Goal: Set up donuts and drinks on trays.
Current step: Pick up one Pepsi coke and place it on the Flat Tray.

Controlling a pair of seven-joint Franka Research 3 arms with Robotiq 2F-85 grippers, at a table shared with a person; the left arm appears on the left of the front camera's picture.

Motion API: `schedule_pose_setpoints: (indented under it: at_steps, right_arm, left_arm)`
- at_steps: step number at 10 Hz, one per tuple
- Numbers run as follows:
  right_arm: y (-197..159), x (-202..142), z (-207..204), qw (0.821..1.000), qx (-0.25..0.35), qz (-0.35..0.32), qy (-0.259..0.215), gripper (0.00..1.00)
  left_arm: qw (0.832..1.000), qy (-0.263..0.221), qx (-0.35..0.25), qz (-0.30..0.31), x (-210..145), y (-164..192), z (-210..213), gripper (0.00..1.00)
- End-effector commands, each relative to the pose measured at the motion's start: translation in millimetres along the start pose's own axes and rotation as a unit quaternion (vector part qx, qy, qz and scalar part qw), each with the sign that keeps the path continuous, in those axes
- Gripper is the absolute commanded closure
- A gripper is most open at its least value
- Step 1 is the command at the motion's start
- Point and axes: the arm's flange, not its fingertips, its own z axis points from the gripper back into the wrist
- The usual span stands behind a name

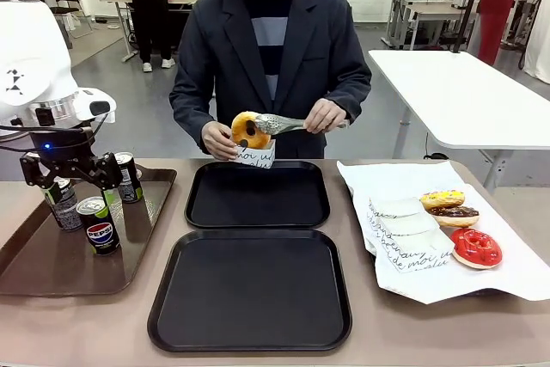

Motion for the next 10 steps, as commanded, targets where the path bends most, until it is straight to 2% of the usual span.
schedule_pose_setpoints:
  at_steps: [1, 2, 3, 6, 10]
  right_arm:
    - [-1, 0, 1, 1.000, 0.009, 0.010, -0.003, 0.00]
    - [-1, 0, 1, 1.000, 0.009, 0.010, -0.003, 0.00]
    - [-1, 0, 1, 1.000, 0.009, 0.010, -0.003, 0.00]
    - [-1, 0, 1, 1.000, 0.009, 0.010, -0.003, 0.00]
    - [-1, 0, 1, 1.000, 0.009, 0.010, -0.003, 0.00]
  left_arm:
    - [1.000, 0.001, 0.013, 0.005, -1, -1, 0, 0.00]
    - [1.000, 0.000, 0.000, 0.000, 0, 0, 0, 0.00]
    - [1.000, -0.023, -0.010, -0.003, 2, 1, -2, 0.00]
    - [0.999, -0.051, -0.005, -0.004, 8, 6, -18, 0.00]
    - [0.999, -0.039, -0.002, 0.001, 24, 9, -41, 0.00]
